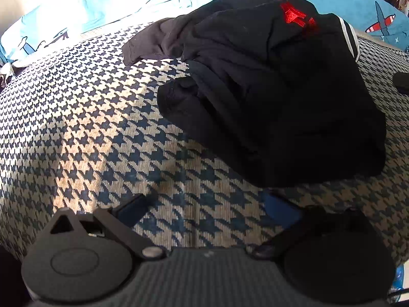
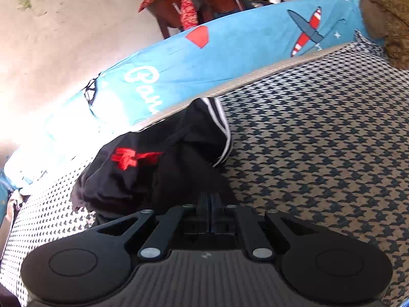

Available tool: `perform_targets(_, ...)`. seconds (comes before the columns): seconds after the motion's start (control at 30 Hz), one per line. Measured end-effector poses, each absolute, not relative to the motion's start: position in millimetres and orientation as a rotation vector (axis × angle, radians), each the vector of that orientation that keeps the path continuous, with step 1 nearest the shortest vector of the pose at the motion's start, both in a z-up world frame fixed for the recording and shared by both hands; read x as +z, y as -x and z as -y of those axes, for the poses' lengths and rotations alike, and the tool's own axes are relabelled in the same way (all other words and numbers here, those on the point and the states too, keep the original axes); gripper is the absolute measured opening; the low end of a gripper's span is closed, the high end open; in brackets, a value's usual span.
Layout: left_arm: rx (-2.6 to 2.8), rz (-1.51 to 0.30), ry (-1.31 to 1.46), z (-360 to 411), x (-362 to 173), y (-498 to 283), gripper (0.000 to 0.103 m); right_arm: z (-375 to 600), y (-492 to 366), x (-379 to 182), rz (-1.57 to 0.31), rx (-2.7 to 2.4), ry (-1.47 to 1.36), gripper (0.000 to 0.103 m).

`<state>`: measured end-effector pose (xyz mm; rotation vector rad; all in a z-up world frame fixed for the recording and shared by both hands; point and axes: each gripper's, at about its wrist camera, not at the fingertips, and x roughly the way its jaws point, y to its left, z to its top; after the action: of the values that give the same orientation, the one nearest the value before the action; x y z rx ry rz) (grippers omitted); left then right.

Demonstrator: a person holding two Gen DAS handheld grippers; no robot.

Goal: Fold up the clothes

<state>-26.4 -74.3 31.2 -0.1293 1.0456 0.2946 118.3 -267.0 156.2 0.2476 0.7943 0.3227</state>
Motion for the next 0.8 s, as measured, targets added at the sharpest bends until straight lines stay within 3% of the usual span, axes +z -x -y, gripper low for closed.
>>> perform_targets(0.5,0.390,-0.973,0.190,13.2,46.0,28.2,0.103,230.6,-107.3,146.0,-0.845,0.523,-0.223,0.008)
perform_targets(0.8,0.417,-0.939,0.213,-7.1,49.5,33.9,0.103,190.8,-97.9,133.5,-0.869,0.640,-0.120,0.020)
